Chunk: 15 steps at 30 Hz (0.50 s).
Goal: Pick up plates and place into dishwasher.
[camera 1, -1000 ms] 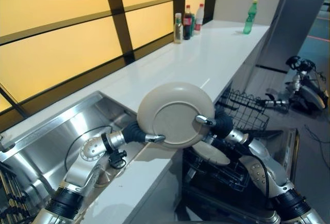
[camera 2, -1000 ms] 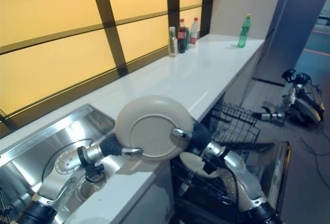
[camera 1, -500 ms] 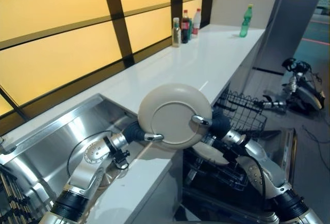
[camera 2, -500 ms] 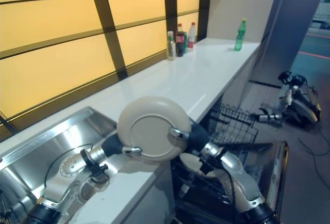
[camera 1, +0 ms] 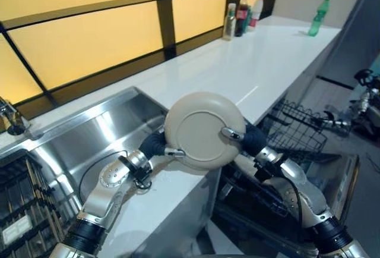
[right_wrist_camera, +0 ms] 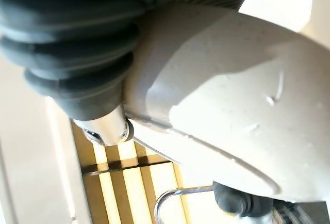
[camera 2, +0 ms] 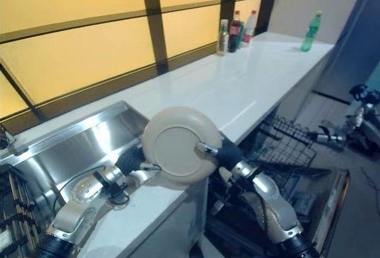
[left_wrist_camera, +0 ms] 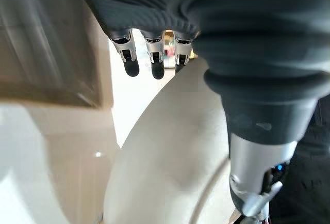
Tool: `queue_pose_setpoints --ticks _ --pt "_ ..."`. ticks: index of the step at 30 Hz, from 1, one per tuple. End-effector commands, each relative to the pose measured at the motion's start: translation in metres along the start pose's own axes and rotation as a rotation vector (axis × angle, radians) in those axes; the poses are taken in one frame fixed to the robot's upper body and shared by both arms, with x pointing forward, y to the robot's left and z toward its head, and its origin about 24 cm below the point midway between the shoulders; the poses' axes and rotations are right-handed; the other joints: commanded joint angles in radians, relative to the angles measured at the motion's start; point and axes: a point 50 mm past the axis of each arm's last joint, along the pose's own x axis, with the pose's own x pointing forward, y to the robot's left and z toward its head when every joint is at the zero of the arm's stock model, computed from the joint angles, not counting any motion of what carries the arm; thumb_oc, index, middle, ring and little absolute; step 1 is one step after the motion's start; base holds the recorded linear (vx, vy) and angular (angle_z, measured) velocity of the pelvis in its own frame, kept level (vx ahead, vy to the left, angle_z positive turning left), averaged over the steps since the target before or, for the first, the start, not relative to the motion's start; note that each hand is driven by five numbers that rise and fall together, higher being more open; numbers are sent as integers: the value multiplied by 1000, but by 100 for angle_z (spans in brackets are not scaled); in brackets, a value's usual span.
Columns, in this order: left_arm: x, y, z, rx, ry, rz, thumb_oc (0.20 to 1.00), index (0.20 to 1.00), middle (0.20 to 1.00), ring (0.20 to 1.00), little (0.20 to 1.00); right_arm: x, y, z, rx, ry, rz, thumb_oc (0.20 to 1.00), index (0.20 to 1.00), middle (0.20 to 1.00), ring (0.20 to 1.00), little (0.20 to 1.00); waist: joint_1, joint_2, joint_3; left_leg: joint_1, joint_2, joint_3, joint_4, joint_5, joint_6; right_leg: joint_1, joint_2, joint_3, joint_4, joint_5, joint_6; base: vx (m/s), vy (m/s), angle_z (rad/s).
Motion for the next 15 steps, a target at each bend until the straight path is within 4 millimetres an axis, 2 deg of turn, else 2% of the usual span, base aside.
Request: queue_pose_setpoints --ticks 1,5,12,15 --pt "1 19 17 45 -74 66 1000 1000 1000 1000 1000 11 -6 35 -98 -179 -30 200 200 200 200 200 9 -43 -53 0 -36 -29 32 -148 45 -44 -71 100 -145 132 107 26 -189 8" --pt "-10 22 10 36 -55 118 1000 1000 1000 1000 1000 2 -15 33 -135 -148 -72 200 200 200 200 200 8 -46 -69 -10 -18 -35 48 -151 34 -34 -57 100 -159 106 108 55 -229 23" --pt "-27 27 2 2 -4 188 1000 1000 1000 1000 1000 -11 -38 41 -232 -87 -179 200 200 200 200 200 9 -46 -94 -5 31 -24 48 -144 -7 10 -24 67 -169 62 75 85 -190 15" --pt "-32 30 -2 -24 14 210 1000 1000 1000 1000 1000 -17 -51 52 -305 -95 -250 200 200 200 200 200 5 -46 -96 -1 55 -16 43 -138 -23 27 -11 50 -170 44 60 41 -135 2"
